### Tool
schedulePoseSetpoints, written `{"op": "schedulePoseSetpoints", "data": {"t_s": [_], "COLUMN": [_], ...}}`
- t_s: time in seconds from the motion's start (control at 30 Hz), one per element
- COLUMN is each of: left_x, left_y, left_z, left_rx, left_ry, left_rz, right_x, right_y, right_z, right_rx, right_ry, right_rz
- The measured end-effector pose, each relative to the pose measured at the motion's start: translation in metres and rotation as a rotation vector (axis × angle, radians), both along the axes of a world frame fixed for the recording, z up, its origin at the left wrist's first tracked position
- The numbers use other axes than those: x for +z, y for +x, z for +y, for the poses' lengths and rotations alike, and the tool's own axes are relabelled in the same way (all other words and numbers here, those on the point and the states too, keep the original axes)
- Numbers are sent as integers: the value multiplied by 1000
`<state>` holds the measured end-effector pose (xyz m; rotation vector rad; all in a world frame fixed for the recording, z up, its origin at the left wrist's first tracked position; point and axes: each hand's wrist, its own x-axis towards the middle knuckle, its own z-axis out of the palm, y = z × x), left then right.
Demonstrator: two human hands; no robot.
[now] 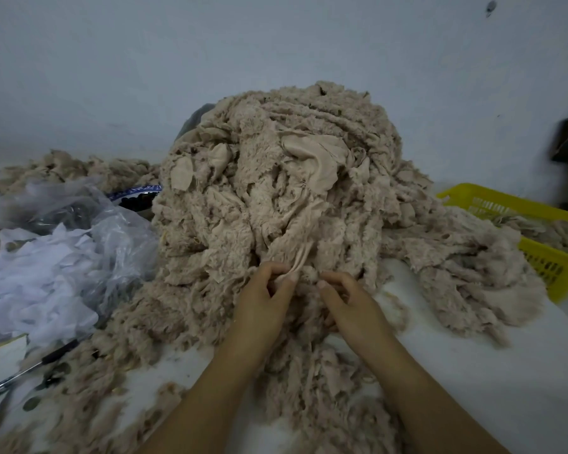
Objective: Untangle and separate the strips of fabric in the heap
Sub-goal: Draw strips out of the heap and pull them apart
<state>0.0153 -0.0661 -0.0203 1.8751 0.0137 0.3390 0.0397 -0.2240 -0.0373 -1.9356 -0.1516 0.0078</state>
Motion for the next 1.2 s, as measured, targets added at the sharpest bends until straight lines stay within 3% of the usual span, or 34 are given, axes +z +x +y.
{"op": "schedulePoseSetpoints", "data": {"t_s": [0.13, 0.23, 0.33, 0.47, 0.6, 0.77, 0.87, 1.0, 1.1, 1.2], "left_x": [10, 10, 8, 1, -9, -15, -7, 3, 7, 11], "left_y": [-8, -11, -11, -9, -3, 3, 5, 4, 2, 1], "left_z": [-2, -6, -8, -10, -7, -1, 4, 16, 22, 24], "left_rx": [-120, -203, -314, -343, -229, -147, 70, 278, 360, 377], "left_ry": [-112, -74, -40, 109, 361, 634, 583, 240, 9, -33], "left_rz": [-60, -82, -51, -43, -50, -62, -39, -34, -41, -96], "right_x": [9, 17, 16, 13, 17, 15, 20, 25, 25, 23], "right_y": [-6, -7, -6, -4, 1, -9, -10, -10, -13, -10], "right_z": [1, 3, 4, 6, 0, 4, 2, -1, 6, 6], "right_rx": [-15, -52, 72, 18, -85, 106, 44, -173, -195, -205], "right_ry": [32, 211, 310, 263, 216, 75, 113, 382, 324, 327], "right_rz": [5, 12, 89, 164, 26, -156, -161, -106, -213, -233]}}
